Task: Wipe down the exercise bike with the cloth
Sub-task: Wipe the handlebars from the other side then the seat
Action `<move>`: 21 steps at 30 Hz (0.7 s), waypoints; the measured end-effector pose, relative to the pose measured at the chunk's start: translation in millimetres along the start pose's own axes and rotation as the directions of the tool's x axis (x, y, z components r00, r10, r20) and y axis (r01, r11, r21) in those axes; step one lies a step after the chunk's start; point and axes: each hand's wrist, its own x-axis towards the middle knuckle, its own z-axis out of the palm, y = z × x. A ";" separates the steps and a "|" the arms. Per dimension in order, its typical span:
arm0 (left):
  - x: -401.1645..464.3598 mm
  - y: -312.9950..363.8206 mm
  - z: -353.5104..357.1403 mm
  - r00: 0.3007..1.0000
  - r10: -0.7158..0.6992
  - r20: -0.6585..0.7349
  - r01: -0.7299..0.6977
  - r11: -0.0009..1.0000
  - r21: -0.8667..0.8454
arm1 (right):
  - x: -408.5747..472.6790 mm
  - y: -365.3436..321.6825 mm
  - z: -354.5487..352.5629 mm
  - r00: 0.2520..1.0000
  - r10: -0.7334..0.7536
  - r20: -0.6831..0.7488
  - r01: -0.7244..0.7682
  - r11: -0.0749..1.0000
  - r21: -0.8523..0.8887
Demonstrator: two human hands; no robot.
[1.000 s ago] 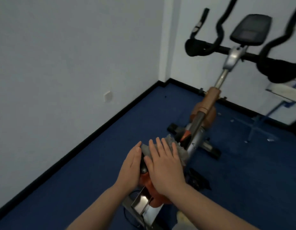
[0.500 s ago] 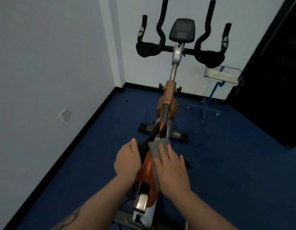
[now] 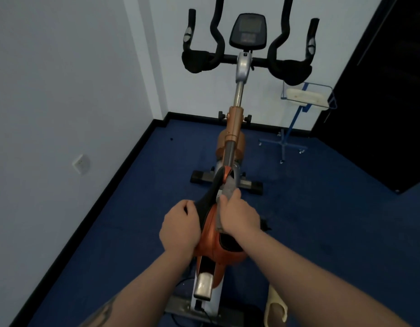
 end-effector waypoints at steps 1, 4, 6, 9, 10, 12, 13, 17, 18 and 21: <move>-0.5 0.0 0.3 1.000 -0.001 0.006 0.001 1.000 -0.002 | 4.6 -2.4 -0.9 1.000 0.020 0.004 -0.020 1.000 -0.013; -2.9 -0.6 -0.3 1.000 0.009 0.013 -0.009 1.000 -0.002 | -18.0 9.4 7.1 0.996 -0.081 -0.035 0.079 0.995 -0.055; -2.9 -0.2 -0.1 1.000 0.015 0.001 -0.015 1.000 0.001 | -42.1 22.3 14.9 0.981 -0.174 -0.083 0.163 0.979 -0.122; -2.7 3.7 0.3 1.000 0.005 -0.011 -0.004 1.000 0.020 | -29.0 23.6 15.5 0.988 -0.136 -0.068 0.121 0.974 -0.190; -3.1 4.2 -0.4 1.000 0.005 -0.003 -0.005 1.000 0.027 | -17.4 15.5 12.9 0.995 -0.091 -0.049 0.082 0.984 -0.156; -3.7 2.6 -1.6 1.000 0.015 0.014 -0.015 1.000 0.022 | 6.3 -2.5 4.8 1.000 0.014 -0.004 -0.014 0.999 -0.041; -3.3 1.8 -1.9 0.999 0.023 0.023 -0.023 1.000 0.019 | 15.1 -7.8 2.2 0.999 0.049 0.000 -0.049 0.999 0.007; -2.8 -0.2 -0.4 0.999 0.035 0.036 -0.036 0.999 0.019 | -6.1 10.3 10.1 0.996 -0.049 -0.070 0.048 0.999 -0.009; -2.5 0.0 0.2 0.999 0.029 0.030 -0.030 0.999 0.022 | -23.1 20.5 17.1 0.988 -0.106 -0.116 0.101 0.994 -0.046; -0.6 -1.7 2.3 1.000 0.015 0.012 -0.016 0.999 0.031 | -55.7 36.6 23.3 0.968 -0.185 -0.169 0.170 0.980 -0.102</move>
